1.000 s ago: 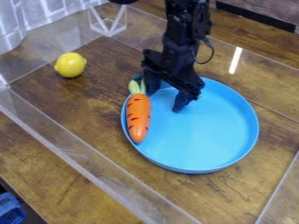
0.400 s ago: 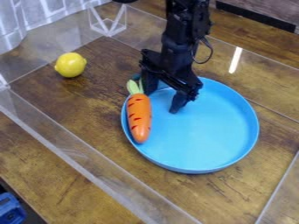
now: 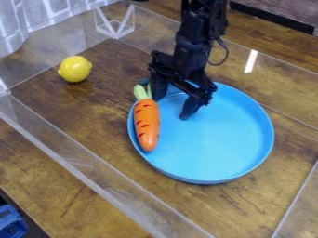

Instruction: Move the carrot to the right side

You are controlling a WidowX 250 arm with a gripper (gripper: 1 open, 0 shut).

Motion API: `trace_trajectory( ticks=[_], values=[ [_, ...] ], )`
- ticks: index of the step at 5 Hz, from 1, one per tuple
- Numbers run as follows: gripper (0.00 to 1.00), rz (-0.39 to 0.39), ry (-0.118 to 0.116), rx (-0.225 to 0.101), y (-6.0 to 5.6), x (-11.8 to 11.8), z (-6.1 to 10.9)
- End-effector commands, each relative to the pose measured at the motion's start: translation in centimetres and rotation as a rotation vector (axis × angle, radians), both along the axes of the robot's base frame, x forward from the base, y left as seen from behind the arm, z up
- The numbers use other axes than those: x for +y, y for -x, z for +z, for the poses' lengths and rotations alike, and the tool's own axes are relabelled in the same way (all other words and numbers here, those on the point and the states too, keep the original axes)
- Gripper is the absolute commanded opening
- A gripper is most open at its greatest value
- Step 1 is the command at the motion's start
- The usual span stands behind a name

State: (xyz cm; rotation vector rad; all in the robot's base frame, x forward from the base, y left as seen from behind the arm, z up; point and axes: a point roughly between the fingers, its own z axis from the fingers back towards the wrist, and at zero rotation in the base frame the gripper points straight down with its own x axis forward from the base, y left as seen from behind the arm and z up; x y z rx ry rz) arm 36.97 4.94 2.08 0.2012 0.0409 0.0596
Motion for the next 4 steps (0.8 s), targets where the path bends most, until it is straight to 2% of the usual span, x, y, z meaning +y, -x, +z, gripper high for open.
trace_trajectory(
  ticks=[1,2,3,4],
  values=[
    [1.0,0.078,-0.002,0.064,1.0,2.8,-2.2],
    [1.0,0.078,-0.005,0.074,0.9,2.9,-2.4],
    [1.0,0.118,0.0,0.086,2.0,3.1,-2.5],
    [1.0,0.067,0.0,0.099,3.3,3.6,-2.6]
  ],
)
